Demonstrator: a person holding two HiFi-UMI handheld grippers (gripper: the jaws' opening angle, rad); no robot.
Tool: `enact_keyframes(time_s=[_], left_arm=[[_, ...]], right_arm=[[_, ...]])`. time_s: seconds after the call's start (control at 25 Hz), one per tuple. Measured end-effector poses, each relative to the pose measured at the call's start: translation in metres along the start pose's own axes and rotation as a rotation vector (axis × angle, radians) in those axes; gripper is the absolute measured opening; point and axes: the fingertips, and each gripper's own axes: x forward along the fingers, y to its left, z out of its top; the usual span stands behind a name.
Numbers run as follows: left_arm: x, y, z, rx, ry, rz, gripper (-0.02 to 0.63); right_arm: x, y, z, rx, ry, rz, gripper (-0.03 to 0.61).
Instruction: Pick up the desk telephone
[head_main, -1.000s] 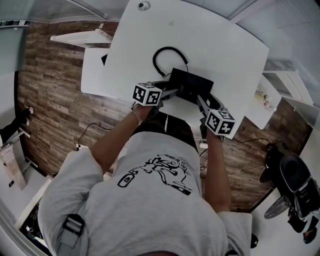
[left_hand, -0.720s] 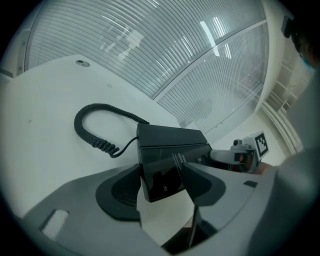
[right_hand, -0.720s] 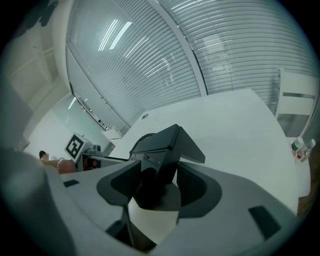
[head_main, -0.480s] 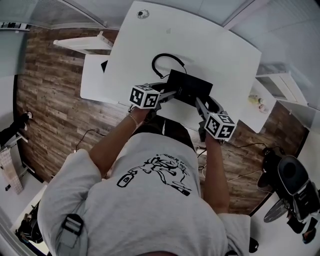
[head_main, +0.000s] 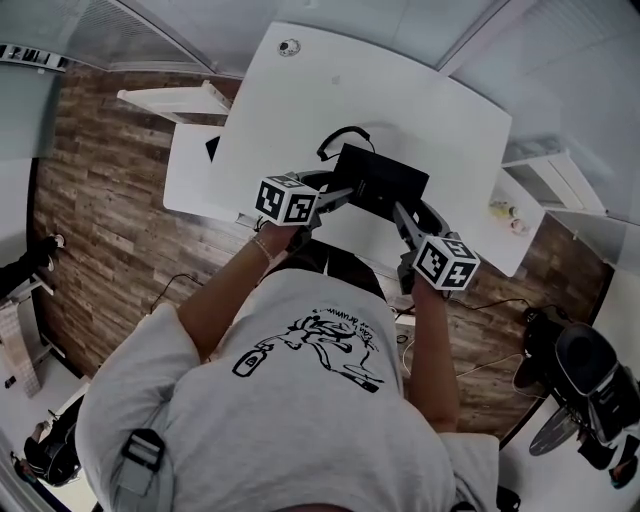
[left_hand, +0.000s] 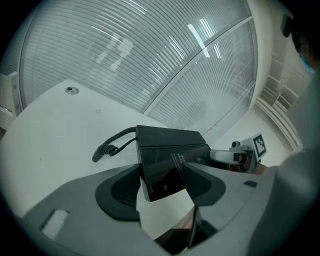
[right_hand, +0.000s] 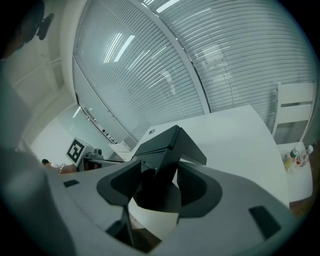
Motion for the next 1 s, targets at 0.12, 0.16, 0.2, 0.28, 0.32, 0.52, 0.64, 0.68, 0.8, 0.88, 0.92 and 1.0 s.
enact_keyframes(time_s=[0.12,0.16,0.2,0.28,0.32,0.52,0.64,0.68,0.8,0.88,0.92,1.0], left_arm=[[-0.012,-0.012,0.009,0.009,-0.013,-0.003,0.247],[-0.015,-0.015,0.012,0.011,-0.015,-0.001,0.245],[-0.018,-0.017,0.016,0.013,-0.017,0.001,0.246],[-0.024,-0.024,0.021,0.014,-0.017,0.008,0.247],[-0.028,-0.027,0.023,0.014,-0.019,0.008,0.247],[-0.045,-0.048,0.036,-0.004,-0.054,-0.006,0.245],[-0.054,-0.058,0.046,-0.005,-0.075,-0.017,0.245],[-0.057,-0.062,0.050,-0.004,-0.081,-0.020,0.245],[-0.067,-0.076,0.059,-0.008,-0.097,-0.036,0.245],[-0.074,-0.084,0.062,-0.019,-0.103,-0.046,0.247],[-0.077,-0.088,0.063,-0.024,-0.106,-0.051,0.247],[-0.082,-0.094,0.066,-0.024,-0.112,-0.057,0.247]], right_arm=[[-0.011,0.011,0.010,-0.006,-0.016,0.003,0.201],[-0.013,0.013,0.014,-0.006,-0.019,0.003,0.201],[-0.015,0.016,0.018,-0.003,-0.021,0.005,0.201],[-0.020,0.021,0.023,0.003,-0.024,0.010,0.201],[-0.024,0.024,0.026,0.004,-0.029,0.014,0.201],[-0.044,0.042,0.045,-0.006,-0.061,0.022,0.201],[-0.053,0.052,0.059,-0.037,-0.071,0.021,0.201],[-0.057,0.055,0.064,-0.045,-0.076,0.023,0.201],[-0.070,0.066,0.077,-0.061,-0.096,0.027,0.201],[-0.079,0.075,0.084,-0.073,-0.113,0.031,0.201],[-0.083,0.078,0.088,-0.079,-0.120,0.033,0.201],[-0.089,0.084,0.093,-0.091,-0.127,0.034,0.201]])
